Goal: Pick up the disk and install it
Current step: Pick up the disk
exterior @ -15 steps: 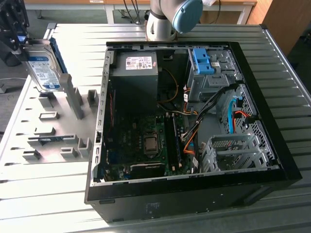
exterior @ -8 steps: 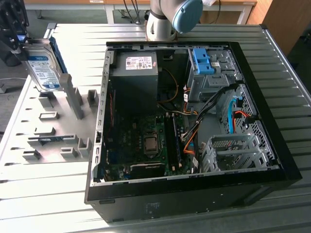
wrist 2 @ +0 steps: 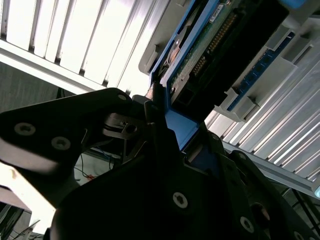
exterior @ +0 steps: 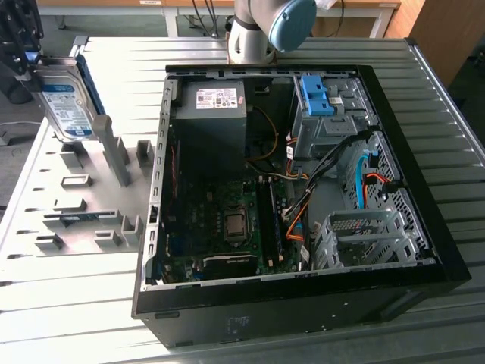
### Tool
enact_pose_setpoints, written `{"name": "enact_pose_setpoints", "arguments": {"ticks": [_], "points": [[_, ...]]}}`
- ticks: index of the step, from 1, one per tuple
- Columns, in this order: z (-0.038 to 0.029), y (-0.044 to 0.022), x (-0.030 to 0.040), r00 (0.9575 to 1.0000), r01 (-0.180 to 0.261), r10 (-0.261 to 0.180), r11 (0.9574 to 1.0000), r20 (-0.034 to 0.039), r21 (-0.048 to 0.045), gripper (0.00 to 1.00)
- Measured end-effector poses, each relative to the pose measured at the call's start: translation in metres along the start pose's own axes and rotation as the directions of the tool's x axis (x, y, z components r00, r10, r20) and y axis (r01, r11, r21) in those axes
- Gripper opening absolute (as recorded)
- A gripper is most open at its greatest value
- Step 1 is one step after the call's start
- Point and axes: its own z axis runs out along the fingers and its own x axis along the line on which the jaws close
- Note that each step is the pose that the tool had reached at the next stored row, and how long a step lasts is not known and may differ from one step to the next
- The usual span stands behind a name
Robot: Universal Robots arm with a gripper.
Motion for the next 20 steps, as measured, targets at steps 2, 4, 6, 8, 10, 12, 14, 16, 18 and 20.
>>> {"name": "enact_pose_setpoints", "arguments": {"ticks": [2,4,6,8,10,12,14,16,18,20], "points": [[-0.0019,0.0000,0.0000,1.0000,0.000,0.000,1.0000,0.0000,0.0000,0.36],[-0.0036,0.0001,0.0000,1.0000,0.000,0.000,1.0000,0.0000,0.0000,0.36],[-0.0054,0.0001,0.0000,1.0000,0.000,0.000,1.0000,0.0000,0.0000,0.36],[-0.0069,0.0001,0.0000,1.0000,0.000,0.000,1.0000,0.0000,0.0001,0.36],[-0.0084,0.0001,0.0000,1.0000,0.000,0.000,1.0000,0.0000,0.0000,0.36],[-0.0099,0.0002,0.0000,1.0000,0.000,0.000,1.0000,0.0000,0.0000,0.36],[-0.0111,0.0002,-0.0001,1.0000,0.000,0.000,1.0000,0.0000,0.0001,0.36],[-0.0122,0.0002,-0.0001,1.0000,0.000,0.000,1.0000,0.0000,0.0000,0.36],[-0.0133,0.0002,-0.0001,1.0000,0.000,0.000,1.0000,0.0000,-0.0001,0.36],[-0.0145,0.0002,-0.0001,1.0000,0.000,0.000,1.0000,0.0000,0.0001,0.36]]}}
